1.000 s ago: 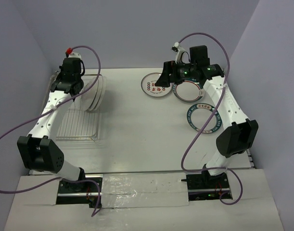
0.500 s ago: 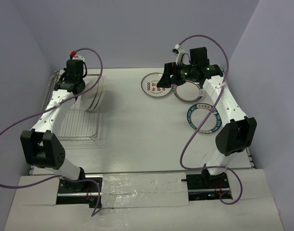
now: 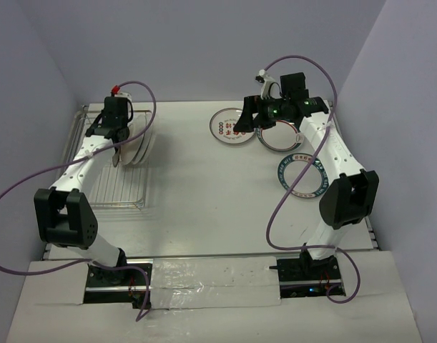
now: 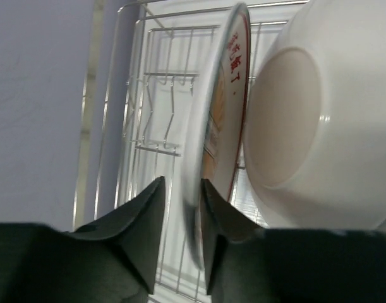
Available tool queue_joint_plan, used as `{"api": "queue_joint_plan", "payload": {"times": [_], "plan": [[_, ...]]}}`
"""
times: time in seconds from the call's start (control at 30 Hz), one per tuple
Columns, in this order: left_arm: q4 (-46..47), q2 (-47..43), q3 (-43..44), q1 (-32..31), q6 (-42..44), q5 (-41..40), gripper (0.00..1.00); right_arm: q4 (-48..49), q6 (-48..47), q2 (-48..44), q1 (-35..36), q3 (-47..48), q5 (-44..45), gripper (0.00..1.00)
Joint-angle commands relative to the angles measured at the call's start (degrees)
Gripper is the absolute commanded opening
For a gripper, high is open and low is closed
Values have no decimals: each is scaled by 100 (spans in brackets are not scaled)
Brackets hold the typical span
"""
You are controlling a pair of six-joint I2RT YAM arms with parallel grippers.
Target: Load the plates into the dish rack
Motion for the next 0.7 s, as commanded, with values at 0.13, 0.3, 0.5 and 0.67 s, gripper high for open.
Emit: {"api": "queue_joint_plan", "payload": {"times": [0.13, 0.3, 0.5, 0.67], "plan": [[-272, -33, 588, -71, -442, 731, 45, 300, 2, 217, -56, -96, 422, 100], [-738, -138, 975, -98, -706, 1249, 54, 783, 423, 200, -74, -561, 633, 100], [-800, -392, 1274, -107, -995, 1601, 80, 1099, 1406, 420, -65, -903, 1354, 100], [-546, -717, 1275, -107, -1347, 1987, 87, 1636, 3428, 586, -56, -1406, 2522, 91]]}}
